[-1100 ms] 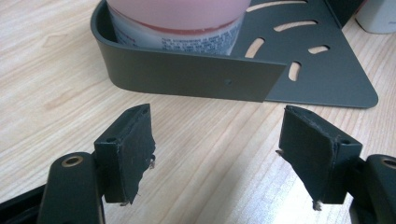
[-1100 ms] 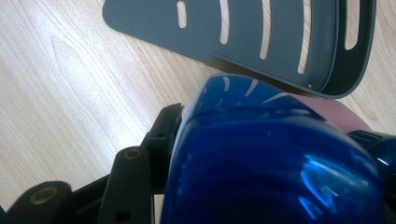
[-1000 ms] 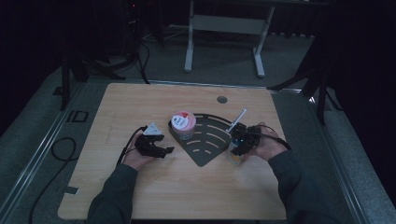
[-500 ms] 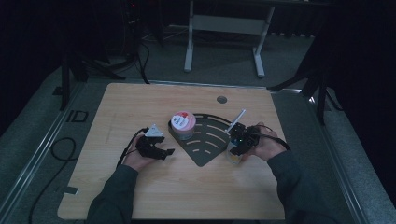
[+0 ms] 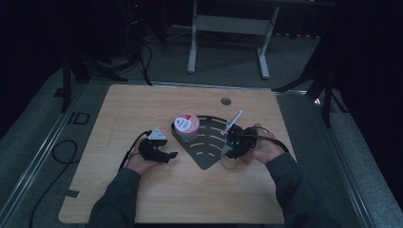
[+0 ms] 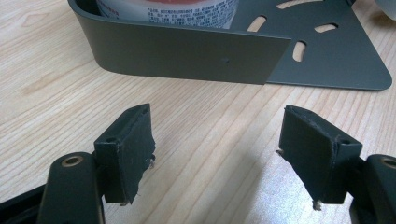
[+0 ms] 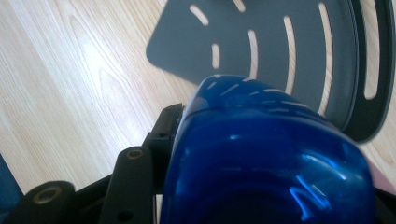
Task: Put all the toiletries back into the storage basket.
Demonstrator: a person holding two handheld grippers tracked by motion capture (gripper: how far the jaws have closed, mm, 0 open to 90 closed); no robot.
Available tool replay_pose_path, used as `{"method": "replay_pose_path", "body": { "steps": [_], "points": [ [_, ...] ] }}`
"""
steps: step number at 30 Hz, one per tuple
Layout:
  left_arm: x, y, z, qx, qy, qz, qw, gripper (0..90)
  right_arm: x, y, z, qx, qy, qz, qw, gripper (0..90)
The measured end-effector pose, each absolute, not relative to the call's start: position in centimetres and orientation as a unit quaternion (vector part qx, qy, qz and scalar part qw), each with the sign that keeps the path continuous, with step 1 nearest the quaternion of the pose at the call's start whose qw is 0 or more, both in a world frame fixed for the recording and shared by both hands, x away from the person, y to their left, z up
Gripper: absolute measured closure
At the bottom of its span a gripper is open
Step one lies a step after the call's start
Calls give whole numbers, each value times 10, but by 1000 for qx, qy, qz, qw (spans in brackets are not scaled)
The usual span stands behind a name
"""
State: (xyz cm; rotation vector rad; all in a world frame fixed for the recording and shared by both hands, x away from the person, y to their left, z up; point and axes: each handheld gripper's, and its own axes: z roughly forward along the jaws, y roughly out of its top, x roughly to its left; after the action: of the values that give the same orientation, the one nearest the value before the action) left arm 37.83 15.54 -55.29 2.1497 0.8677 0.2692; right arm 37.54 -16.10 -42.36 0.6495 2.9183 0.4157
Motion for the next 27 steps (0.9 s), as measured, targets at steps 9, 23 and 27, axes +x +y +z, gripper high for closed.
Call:
{"method": "replay_pose_path", "body": {
  "steps": [9,23,27],
  "points": [
    [378,156,-553,845,343,105,396,256,379,-139,-420,203,966,152,54,545],
    [377,158,-554,847,342,104,393,256,395,-122,-410,214,961,168,59,545],
    [376,158,-555,848,342,105,391,256,400,-119,-412,220,959,169,59,545]
  ]
}}
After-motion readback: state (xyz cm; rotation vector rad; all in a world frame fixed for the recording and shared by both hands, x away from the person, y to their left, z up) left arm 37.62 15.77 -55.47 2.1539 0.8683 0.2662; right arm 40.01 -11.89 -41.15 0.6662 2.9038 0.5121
